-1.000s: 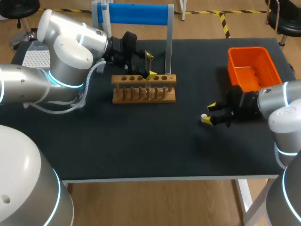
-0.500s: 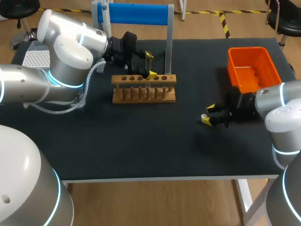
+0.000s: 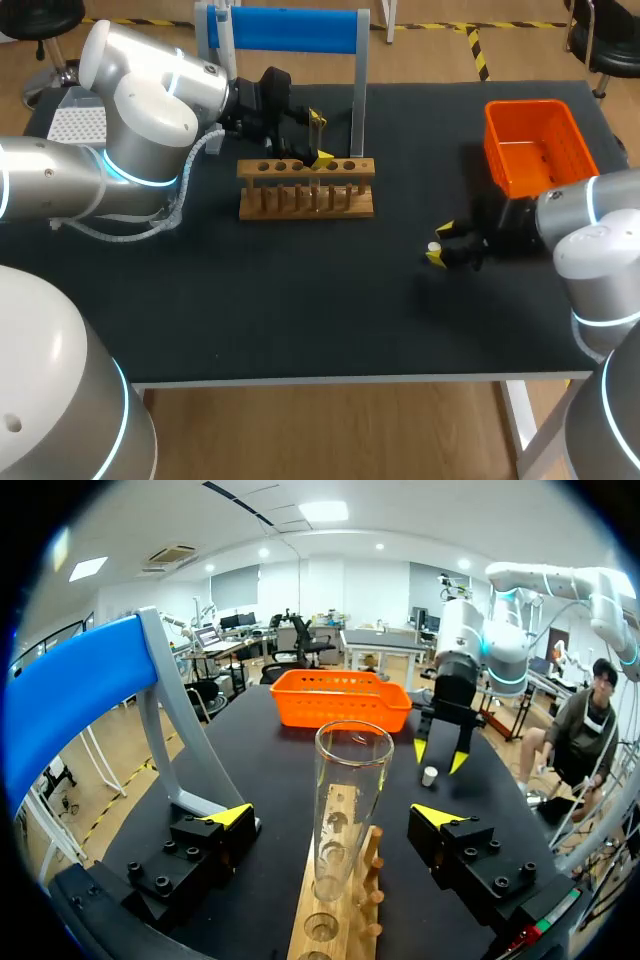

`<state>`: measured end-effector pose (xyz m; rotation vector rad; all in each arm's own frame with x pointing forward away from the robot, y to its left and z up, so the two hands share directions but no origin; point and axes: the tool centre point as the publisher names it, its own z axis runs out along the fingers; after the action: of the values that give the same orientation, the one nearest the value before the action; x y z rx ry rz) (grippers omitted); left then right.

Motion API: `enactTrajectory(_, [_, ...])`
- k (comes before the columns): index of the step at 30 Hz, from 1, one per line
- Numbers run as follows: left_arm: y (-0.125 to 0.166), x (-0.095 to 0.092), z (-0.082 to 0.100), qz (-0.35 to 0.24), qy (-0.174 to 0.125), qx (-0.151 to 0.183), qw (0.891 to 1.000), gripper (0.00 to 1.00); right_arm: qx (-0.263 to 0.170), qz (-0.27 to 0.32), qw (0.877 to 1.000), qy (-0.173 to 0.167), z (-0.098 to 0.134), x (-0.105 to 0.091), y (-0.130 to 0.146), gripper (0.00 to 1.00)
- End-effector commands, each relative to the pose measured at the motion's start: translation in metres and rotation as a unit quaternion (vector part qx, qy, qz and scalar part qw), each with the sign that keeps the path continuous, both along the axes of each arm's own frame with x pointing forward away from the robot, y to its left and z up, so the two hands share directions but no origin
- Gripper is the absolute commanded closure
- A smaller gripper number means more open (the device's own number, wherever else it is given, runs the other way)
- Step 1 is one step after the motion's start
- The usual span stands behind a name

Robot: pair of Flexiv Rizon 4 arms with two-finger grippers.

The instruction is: Invert the test tube, pick up the pipette, mount the tip to pipette, aspirate from beaker and dispense into the tube, eject the tip, return the pipette, and cap with the stopper.

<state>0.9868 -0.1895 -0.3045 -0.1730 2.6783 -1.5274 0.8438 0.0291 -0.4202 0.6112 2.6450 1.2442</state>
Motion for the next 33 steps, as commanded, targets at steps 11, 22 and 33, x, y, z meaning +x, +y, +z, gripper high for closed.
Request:
enactTrajectory(11, [0.0003,0.0001,0.0000,-0.001,0.000,0.000,1.000,0.00,-0.006,-0.002,1.000,0.000,-0.0063,0.0019,0.0018,0.49])
enactTrajectory(22, [0.0003,0.0001,0.0000,-0.001,0.000,0.000,1.000,0.00,-0.013,0.000,1.000,0.001,-0.0098,0.0025,0.0036,0.51])
enactTrajectory(33, [0.0003,0.0001,0.0000,-0.001,0.000,0.000,1.000,0.00,-0.015,-0.001,1.000,0.000,-0.0105,0.0033,0.0041,0.53])
